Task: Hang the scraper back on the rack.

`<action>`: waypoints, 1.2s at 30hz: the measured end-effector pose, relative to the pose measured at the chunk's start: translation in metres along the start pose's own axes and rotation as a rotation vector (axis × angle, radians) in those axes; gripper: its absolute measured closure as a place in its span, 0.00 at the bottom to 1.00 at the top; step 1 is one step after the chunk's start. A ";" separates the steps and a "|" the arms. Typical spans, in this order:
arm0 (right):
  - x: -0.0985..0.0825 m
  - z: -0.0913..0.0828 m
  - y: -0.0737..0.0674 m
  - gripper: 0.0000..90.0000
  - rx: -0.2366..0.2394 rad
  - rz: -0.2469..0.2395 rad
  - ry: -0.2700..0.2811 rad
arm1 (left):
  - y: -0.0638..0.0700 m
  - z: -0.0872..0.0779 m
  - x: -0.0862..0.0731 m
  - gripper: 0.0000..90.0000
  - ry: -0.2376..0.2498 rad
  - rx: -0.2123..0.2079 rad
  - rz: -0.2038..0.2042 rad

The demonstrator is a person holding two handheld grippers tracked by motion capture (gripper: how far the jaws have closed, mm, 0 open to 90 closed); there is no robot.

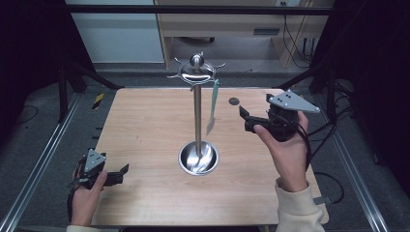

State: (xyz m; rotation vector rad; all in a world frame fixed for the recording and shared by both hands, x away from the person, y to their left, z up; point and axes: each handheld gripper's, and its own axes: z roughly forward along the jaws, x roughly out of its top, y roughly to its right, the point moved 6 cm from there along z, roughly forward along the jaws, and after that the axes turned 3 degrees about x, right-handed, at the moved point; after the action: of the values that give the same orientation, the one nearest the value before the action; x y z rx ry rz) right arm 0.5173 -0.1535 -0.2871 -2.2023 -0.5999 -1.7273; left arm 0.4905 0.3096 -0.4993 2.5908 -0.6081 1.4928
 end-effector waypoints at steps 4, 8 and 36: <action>-0.015 0.000 0.007 0.08 -0.014 0.015 -0.012 | 0.001 0.001 0.000 0.03 -0.005 0.002 0.002; -0.037 0.001 0.013 0.08 -0.014 0.029 -0.044 | 0.002 0.002 0.000 0.03 -0.009 -0.001 0.012; -0.172 0.022 0.035 0.17 -0.038 0.060 -0.295 | 0.008 0.008 -0.002 0.03 -0.042 -0.008 0.045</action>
State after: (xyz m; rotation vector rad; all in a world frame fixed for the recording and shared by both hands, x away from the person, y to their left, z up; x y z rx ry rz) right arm 0.5188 -0.2002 -0.4577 -2.4969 -0.5624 -1.4064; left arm 0.4926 0.3011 -0.5062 2.6259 -0.6796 1.4491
